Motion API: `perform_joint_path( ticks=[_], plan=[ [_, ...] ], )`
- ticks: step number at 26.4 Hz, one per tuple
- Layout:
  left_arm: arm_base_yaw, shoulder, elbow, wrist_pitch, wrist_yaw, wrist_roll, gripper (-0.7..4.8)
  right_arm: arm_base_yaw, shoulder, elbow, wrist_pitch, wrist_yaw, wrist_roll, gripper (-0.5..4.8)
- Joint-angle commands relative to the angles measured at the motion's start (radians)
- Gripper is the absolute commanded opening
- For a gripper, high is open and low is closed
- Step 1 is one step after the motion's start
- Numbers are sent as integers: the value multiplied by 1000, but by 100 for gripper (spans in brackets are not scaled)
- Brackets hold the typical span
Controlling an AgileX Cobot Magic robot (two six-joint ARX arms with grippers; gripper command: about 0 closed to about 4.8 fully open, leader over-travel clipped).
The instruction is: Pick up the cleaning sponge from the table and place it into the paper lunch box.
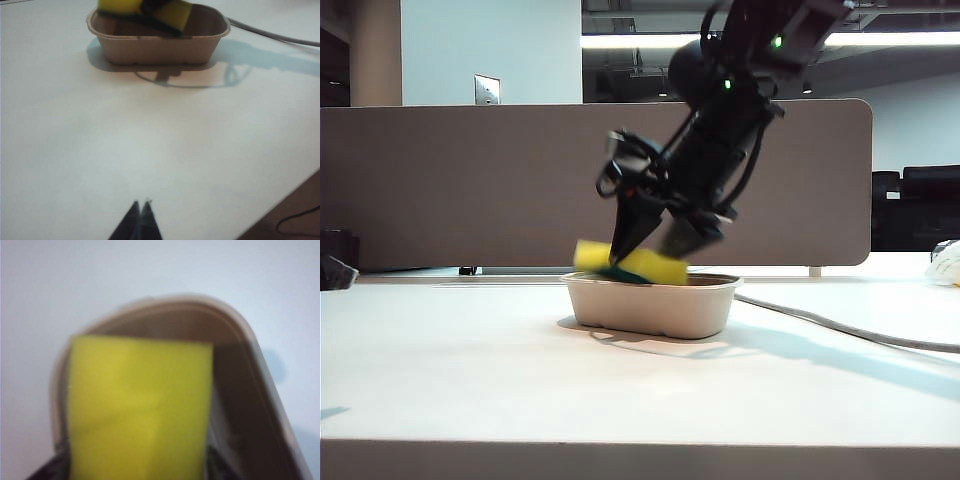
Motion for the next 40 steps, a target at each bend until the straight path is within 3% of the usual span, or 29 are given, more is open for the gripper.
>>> perform_joint_path(
  ticks=[1, 3, 9, 12, 13, 14, 15, 16, 22, 24, 31, 34, 38, 40],
  plan=[
    [0, 0, 1, 12, 0, 1, -5, 3, -6, 11, 6, 27, -6, 290],
    [0, 0, 1, 12, 0, 1, -6, 2, -15, 11, -5, 26, -5, 339],
    [1, 0, 1, 12, 0, 1, -5, 0, -90, 11, 23, 27, -5, 339],
    [3, 0, 1, 12, 0, 1, -5, -2, -162, 11, 22, 27, -5, 395],
    [10, -1, 1, 12, 1, 1, -5, -2, -177, 11, 11, 26, -5, 381],
    [45, -1, 1, 12, 14, 1, -5, -2, -211, 11, -25, 23, -5, 203],
    [70, -1, 1, 12, 23, 1, -5, -2, -227, 10, -46, 22, -5, 64],
    [143, -6, 1, 11, 27, 1, -5, -2, -262, 8, -92, 19, -5, 1],
    [507, -124, 1, 12, 23, 1, -5, 13, -415, -33, -184, 20, -5, -9],
    [568, -155, 1, 12, 23, 1, -5, 18, -467, -84, -141, 25, -5, -9],
    [584, -186, 1, 12, 25, 1, -5, 18, -668, -382, 151, 106, 89, -9],
    [585, -186, 1, 12, 24, 1, -5, 18, -778, -531, 300, 195, 103, -9],
    [584, -186, 1, 12, 24, 1, -5, 18, -896, -660, 348, 379, 108, -9],
    [584, -186, 1, 12, 24, 1, -5, 18, -918, -683, 302, 406, 107, -8]
  ],
)
